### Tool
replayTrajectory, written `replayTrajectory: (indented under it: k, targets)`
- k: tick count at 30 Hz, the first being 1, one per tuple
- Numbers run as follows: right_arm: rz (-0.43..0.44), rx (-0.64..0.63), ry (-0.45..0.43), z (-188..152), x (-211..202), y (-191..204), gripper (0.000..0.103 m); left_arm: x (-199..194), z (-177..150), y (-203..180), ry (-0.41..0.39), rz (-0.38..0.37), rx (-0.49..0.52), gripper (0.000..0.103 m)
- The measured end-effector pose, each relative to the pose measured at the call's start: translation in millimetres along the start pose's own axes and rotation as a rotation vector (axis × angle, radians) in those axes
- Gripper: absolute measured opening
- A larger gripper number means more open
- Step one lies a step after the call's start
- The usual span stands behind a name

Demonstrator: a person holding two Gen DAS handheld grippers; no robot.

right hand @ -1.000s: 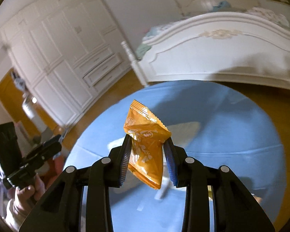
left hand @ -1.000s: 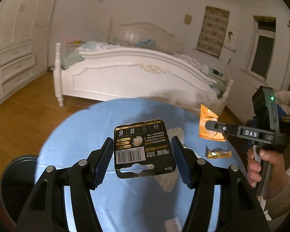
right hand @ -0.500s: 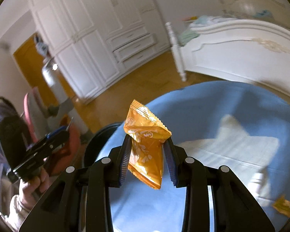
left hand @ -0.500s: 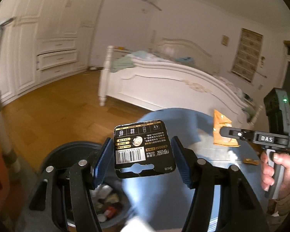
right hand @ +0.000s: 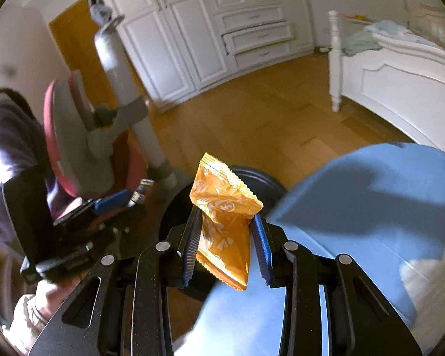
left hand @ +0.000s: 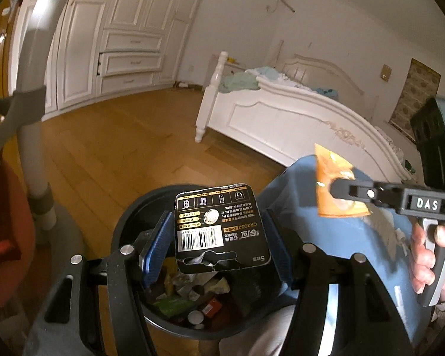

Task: Collect trash
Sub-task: 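Carry the battery card and orange packet over the bin and open both grippers, then move both open grippers back to the table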

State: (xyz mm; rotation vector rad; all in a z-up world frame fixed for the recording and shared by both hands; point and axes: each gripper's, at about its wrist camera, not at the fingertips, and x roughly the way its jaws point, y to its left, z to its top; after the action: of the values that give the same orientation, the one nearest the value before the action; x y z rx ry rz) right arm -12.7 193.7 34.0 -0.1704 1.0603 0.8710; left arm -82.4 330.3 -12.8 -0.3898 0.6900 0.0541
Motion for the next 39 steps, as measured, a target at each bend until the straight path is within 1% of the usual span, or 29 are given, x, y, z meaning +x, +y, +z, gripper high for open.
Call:
replayTrajectory:
  k: [5,7,12,15,17,20,21,22,27,30,35,36,37,38,39]
  targets:
    - [-0.020,-0.042,0.057,12,42,16,0.035,16,-10,18,0.039,0.008,-0.021,0.061]
    - [-0.029,-0.057,0.071,15,55,18,0.035,22,-12,26,0.050,0.009,-0.030,0.061]
    - [-0.034,-0.079,0.087,17,73,24,0.036,31,-14,31,0.067,0.016,-0.039,0.061]
    - [-0.037,-0.082,0.088,17,79,23,0.045,36,-13,31,0.074,0.023,-0.037,0.062]
    - [-0.037,-0.078,0.082,18,80,21,0.054,39,-12,30,0.081,0.031,-0.031,0.062]
    - [-0.039,-0.073,0.063,17,74,16,0.066,39,-11,28,0.088,0.041,-0.020,0.063]
    - [-0.037,-0.069,0.058,17,72,14,0.066,38,-10,27,0.086,0.046,-0.017,0.068]
    - [-0.033,-0.063,0.052,17,69,12,0.066,37,-10,25,0.081,0.047,-0.016,0.069]
    - [-0.013,-0.014,0.016,13,48,-3,0.066,27,-8,10,0.069,0.020,-0.003,0.069]
    - [0.002,0.026,-0.017,5,28,-14,0.066,22,-6,-10,0.067,-0.010,0.029,0.069]
    - [0.007,0.109,-0.089,-13,-20,-47,0.066,16,-3,-63,0.076,-0.092,0.119,0.069]
    - [0.005,0.124,-0.102,-16,-29,-54,0.066,16,-3,-74,0.078,-0.112,0.134,0.071]
    - [0.003,0.141,-0.118,-21,-40,-62,0.068,15,-4,-89,0.081,-0.139,0.154,0.079]
    - [-0.008,0.162,-0.141,-28,-54,-73,0.072,15,-4,-101,0.080,-0.156,0.172,0.082]
    - [-0.018,0.177,-0.159,-33,-66,-80,0.073,14,-5,-114,0.078,-0.174,0.193,0.083]
